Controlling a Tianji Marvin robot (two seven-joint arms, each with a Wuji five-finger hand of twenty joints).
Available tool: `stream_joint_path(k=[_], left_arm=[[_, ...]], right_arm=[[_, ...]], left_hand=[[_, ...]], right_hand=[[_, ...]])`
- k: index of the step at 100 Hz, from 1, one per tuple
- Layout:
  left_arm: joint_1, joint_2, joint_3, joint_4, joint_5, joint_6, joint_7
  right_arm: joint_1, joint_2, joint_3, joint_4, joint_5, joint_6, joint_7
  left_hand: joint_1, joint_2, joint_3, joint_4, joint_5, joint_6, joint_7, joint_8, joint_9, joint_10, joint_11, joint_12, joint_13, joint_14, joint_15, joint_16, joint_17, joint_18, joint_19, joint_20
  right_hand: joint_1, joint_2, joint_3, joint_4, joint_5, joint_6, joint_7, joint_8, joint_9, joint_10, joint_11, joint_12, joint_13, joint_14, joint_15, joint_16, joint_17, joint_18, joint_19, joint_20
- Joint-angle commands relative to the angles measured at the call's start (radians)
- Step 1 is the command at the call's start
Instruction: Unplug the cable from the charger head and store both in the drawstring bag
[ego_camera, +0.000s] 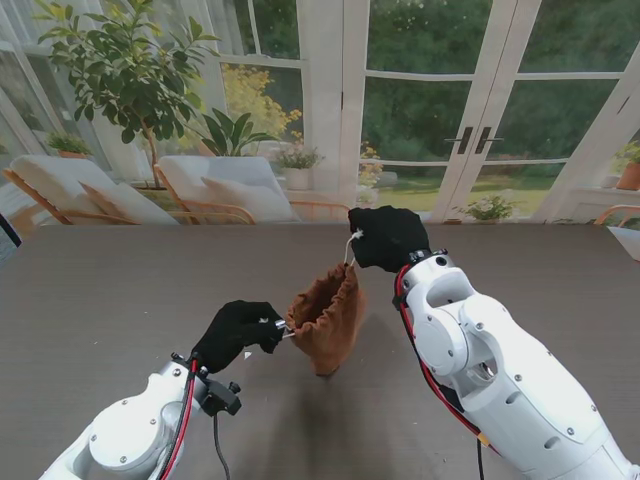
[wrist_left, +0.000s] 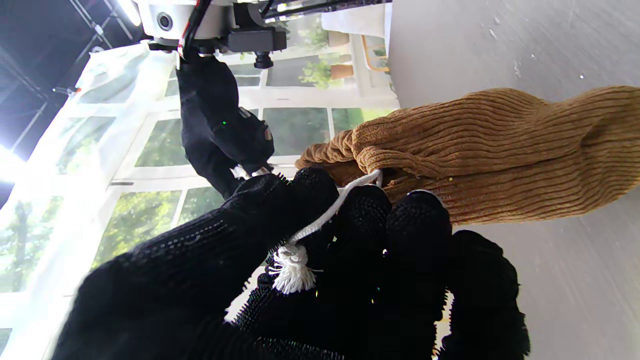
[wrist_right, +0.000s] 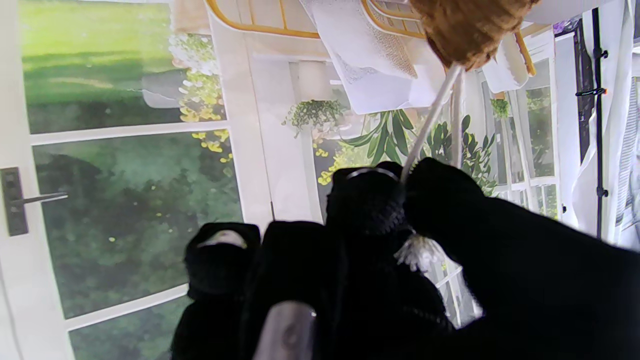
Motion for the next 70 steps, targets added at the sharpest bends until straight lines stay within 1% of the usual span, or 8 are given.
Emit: stream_joint_path(k=[1,10,30,50,70], left_arm=[[0.006,0.004,-0.006,0.000,-0.012,-0.010,-0.029],[0.011,0.006,-0.014,-0.001,-0.016,-0.022,-0.034],[0.024,0.010,-0.042,-0.015,-0.035,-0.038,-0.054],[0.029,0.014,-0.063,-0.029,-0.053,-0.045,-0.078],[0.027,0.017,-0.074,-0.032,-0.070,-0.051,-0.100]], right_arm=[[0.008,0.004,0.003,0.006,-0.010,-0.030,0.021],[0.022,0.011,0.009,0.020,-0.016,-0.087,0.038],[0.050,0.019,0.019,0.055,-0.021,-0.189,0.052],[0.072,0.024,0.020,0.088,-0.037,-0.255,0.048],[0.089,0.030,0.021,0.115,-0.076,-0.316,0.033]], left_hand=[[-0.025,0.059,0.044,-0.021,0.094,-0.042,0.075,0.020,0.014,-0.045,0.023,-0.008,-0.023,-0.004,0.044,0.021,-0.039,-0.083,0.002,0.023],[-0.028,0.062,0.044,-0.022,0.093,-0.046,0.076,0.023,0.012,-0.048,0.026,-0.005,-0.025,-0.008,0.054,0.027,-0.041,-0.088,0.003,0.027],[-0.030,0.069,0.043,-0.023,0.091,-0.045,0.085,0.036,0.016,-0.050,0.032,-0.001,-0.019,-0.006,0.061,0.032,-0.037,-0.086,0.009,0.035],[-0.034,0.074,0.045,-0.024,0.089,-0.048,0.090,0.044,0.025,-0.055,0.034,-0.012,0.000,-0.013,0.064,0.029,-0.014,-0.076,0.013,0.038],[-0.038,0.074,0.045,-0.024,0.088,-0.049,0.091,0.044,0.032,-0.060,0.035,-0.021,0.016,-0.021,0.068,0.027,0.005,-0.070,0.017,0.035]], right_hand=[[-0.017,-0.022,0.077,-0.005,0.020,-0.063,0.008,0.029,0.089,0.058,0.007,0.027,0.003,-0.207,0.044,0.003,0.523,-0.046,0.063,-0.033],[-0.041,-0.032,0.098,-0.012,0.029,-0.116,-0.002,0.043,0.088,0.045,0.008,0.037,0.004,-0.220,0.038,0.004,0.522,-0.058,0.054,-0.032],[-0.070,-0.056,0.136,-0.024,0.044,-0.173,-0.013,0.062,0.087,0.031,0.012,0.052,0.004,-0.224,0.036,0.006,0.520,-0.064,0.042,-0.031],[-0.084,-0.069,0.158,-0.031,0.051,-0.203,-0.017,0.073,0.087,0.022,0.015,0.060,0.004,-0.231,0.035,0.006,0.518,-0.065,0.034,-0.030],[-0.091,-0.079,0.175,-0.037,0.056,-0.217,-0.017,0.080,0.087,0.014,0.018,0.066,0.005,-0.239,0.034,0.007,0.518,-0.066,0.029,-0.030]])
